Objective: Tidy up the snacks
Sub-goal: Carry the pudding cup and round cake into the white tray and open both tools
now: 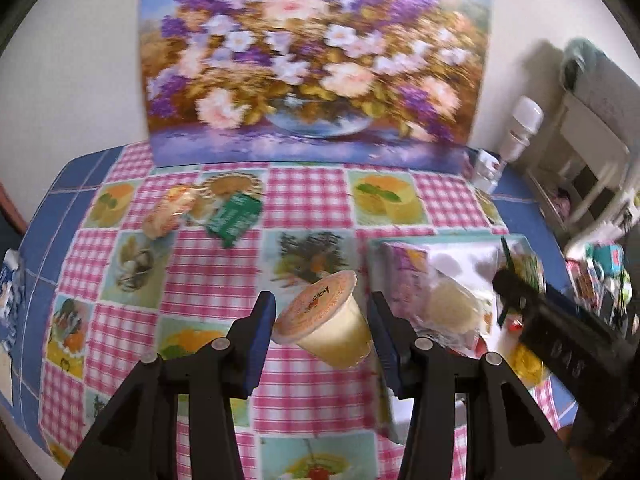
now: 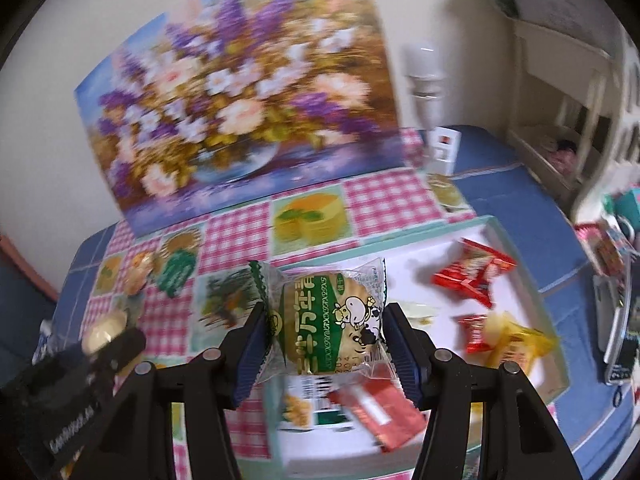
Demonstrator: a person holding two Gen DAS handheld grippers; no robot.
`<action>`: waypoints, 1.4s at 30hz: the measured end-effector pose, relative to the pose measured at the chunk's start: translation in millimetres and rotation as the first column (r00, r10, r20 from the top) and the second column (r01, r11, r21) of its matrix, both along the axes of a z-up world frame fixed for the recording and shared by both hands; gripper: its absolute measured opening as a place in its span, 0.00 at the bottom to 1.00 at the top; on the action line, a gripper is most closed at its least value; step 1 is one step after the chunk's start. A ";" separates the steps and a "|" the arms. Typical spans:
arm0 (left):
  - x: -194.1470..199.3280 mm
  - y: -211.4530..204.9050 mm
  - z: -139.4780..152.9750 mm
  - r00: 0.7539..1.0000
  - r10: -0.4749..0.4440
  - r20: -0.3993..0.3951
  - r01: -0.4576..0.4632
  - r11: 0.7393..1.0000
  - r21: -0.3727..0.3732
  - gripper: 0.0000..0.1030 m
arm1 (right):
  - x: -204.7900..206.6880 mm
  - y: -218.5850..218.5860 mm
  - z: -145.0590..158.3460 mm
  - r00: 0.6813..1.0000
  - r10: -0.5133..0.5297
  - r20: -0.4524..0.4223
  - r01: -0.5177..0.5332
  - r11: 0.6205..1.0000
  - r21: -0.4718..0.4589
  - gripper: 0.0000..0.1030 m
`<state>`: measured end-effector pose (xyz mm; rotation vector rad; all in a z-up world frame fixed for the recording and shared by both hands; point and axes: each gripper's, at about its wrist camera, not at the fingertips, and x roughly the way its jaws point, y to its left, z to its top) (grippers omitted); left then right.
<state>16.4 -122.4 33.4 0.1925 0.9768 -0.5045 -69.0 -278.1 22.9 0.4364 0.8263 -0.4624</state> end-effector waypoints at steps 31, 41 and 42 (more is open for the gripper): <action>-71.1 -93.5 -79.9 0.940 -0.264 -0.217 0.295 0.947 0.124 0.48 | -27.9 -66.9 -57.8 0.975 -0.123 -0.187 0.147 0.982 0.119 0.61; -71.7 -97.3 -92.7 0.935 -0.266 -0.236 0.306 0.940 0.154 0.48 | -23.2 -66.7 -86.4 0.956 -0.109 -0.272 0.153 0.977 0.148 0.61; -71.2 -97.4 -92.9 0.935 -0.265 -0.237 0.305 0.940 0.155 0.48 | -22.9 -66.6 -88.9 0.955 -0.106 -0.278 0.153 0.977 0.152 0.61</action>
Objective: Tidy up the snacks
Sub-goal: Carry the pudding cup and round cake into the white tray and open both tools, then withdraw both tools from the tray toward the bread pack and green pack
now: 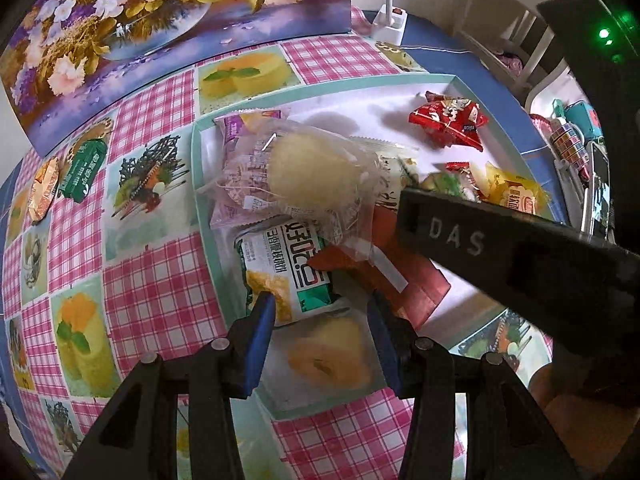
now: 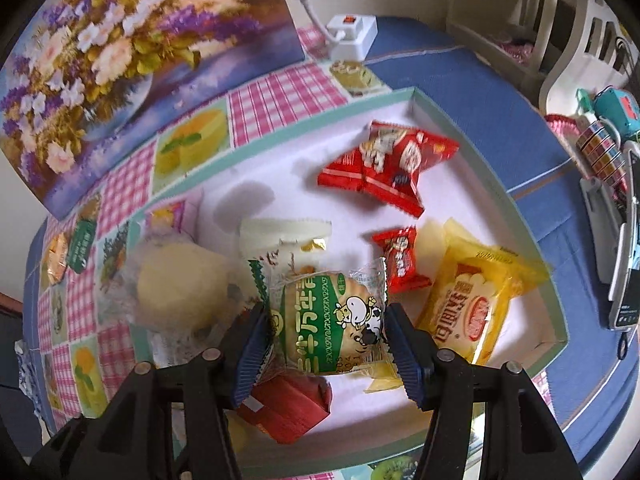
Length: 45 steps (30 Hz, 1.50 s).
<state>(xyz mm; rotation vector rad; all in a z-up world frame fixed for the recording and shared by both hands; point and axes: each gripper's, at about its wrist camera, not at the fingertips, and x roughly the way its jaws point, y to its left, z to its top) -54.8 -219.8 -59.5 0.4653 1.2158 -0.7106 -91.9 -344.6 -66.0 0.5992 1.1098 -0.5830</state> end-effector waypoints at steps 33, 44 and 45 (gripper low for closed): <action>15.0 15.4 36.4 0.997 0.043 0.058 -0.038 0.995 -0.088 0.49 | 1.1 0.6 26.5 0.999 0.004 0.051 0.000 0.998 -0.066 0.65; 37.5 38.8 43.4 0.988 0.152 0.034 -0.146 0.979 -0.140 0.49 | 2.3 3.3 28.3 0.998 0.017 0.056 -0.013 0.997 -0.072 0.65; 40.0 41.3 43.6 0.986 0.165 0.031 -0.159 0.977 -0.143 0.53 | 2.9 4.1 29.0 0.998 0.020 0.056 -0.016 0.997 -0.074 0.65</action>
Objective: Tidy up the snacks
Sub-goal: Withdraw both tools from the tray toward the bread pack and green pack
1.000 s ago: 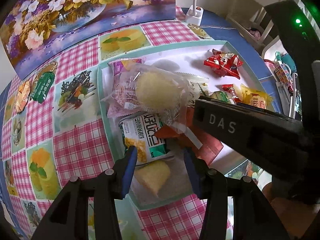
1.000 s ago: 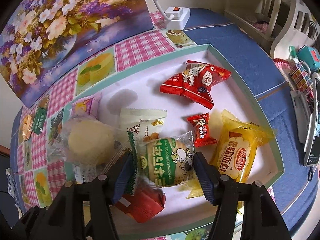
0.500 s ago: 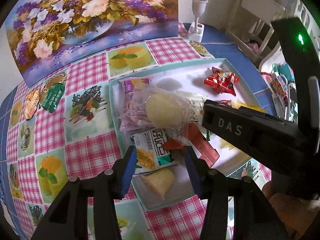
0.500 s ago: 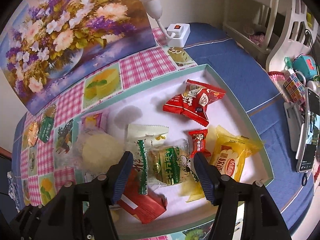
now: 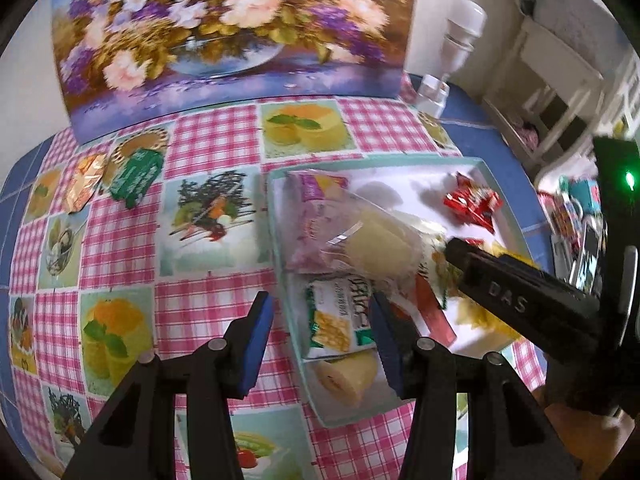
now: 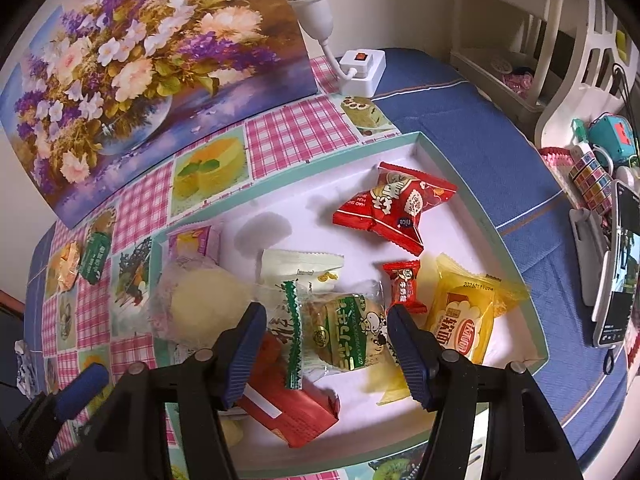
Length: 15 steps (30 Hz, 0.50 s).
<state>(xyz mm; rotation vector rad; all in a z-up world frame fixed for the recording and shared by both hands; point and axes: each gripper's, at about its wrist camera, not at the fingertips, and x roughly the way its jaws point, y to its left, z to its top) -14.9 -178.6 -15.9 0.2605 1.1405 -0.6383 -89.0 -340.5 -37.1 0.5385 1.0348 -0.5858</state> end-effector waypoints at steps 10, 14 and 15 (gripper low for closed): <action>42.6 52.3 1.5 0.975 0.221 -0.024 -0.222 0.974 -0.041 0.79 | 12.9 22.4 13.7 0.997 0.079 0.020 -0.078 0.996 -0.033 0.65; 56.8 75.7 1.8 0.953 0.303 -0.034 -0.304 0.951 -0.063 0.82 | 19.9 35.8 21.1 0.992 0.126 0.033 -0.124 0.991 -0.054 0.72; 60.1 81.6 1.4 0.947 0.320 -0.037 -0.322 0.944 -0.066 0.82 | 21.5 38.9 22.0 0.990 0.137 0.034 -0.135 0.989 -0.057 0.72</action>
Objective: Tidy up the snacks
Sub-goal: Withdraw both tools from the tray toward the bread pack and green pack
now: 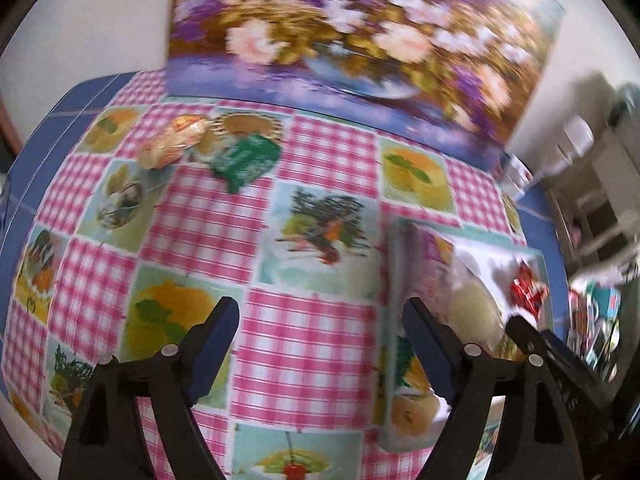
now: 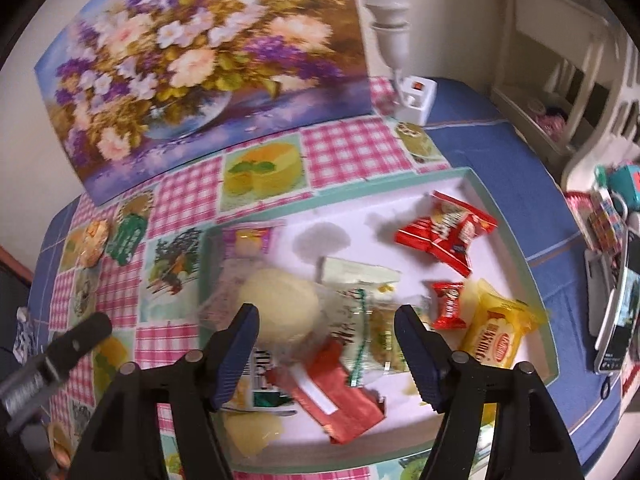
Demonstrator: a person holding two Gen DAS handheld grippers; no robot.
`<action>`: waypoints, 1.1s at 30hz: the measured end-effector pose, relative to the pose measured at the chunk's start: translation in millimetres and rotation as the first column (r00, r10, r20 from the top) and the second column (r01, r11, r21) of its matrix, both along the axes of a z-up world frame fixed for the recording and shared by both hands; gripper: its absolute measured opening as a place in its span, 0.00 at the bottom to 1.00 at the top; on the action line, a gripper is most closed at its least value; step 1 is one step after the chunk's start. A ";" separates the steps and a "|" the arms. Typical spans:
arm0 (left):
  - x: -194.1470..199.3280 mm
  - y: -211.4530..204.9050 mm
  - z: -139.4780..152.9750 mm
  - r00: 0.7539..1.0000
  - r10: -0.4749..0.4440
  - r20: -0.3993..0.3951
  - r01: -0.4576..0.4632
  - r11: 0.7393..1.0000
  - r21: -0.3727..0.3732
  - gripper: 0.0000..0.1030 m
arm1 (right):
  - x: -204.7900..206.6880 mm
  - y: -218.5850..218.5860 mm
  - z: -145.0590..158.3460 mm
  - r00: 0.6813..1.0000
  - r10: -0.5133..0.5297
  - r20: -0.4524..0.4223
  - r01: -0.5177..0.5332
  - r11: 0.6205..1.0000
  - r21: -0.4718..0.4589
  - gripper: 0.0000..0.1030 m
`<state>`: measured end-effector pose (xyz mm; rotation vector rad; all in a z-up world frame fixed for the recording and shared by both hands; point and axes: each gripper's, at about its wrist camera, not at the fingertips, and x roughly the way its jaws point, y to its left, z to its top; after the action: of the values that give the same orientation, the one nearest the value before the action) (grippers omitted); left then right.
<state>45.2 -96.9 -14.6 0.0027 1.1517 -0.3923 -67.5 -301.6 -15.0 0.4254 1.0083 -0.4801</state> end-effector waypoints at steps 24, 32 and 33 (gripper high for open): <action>50.1 99.9 -8.1 0.971 0.232 0.053 -0.237 0.963 0.132 0.97 | 23.8 46.8 -4.0 0.994 0.112 0.006 -0.112 0.992 -0.056 1.00; 53.7 97.7 -6.8 0.981 0.181 0.066 -0.190 0.968 0.163 0.97 | 37.1 64.5 -4.3 0.986 0.156 0.056 -0.155 0.988 -0.018 1.00; 54.6 97.6 -7.0 0.982 0.179 0.065 -0.187 0.969 0.162 0.97 | 39.1 67.3 -3.3 0.985 0.160 0.064 -0.159 0.987 -0.019 1.00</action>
<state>99.8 0.6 -21.5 0.0527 1.1227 -0.1297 -28.4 -234.3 -18.4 0.3425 0.9663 -0.3274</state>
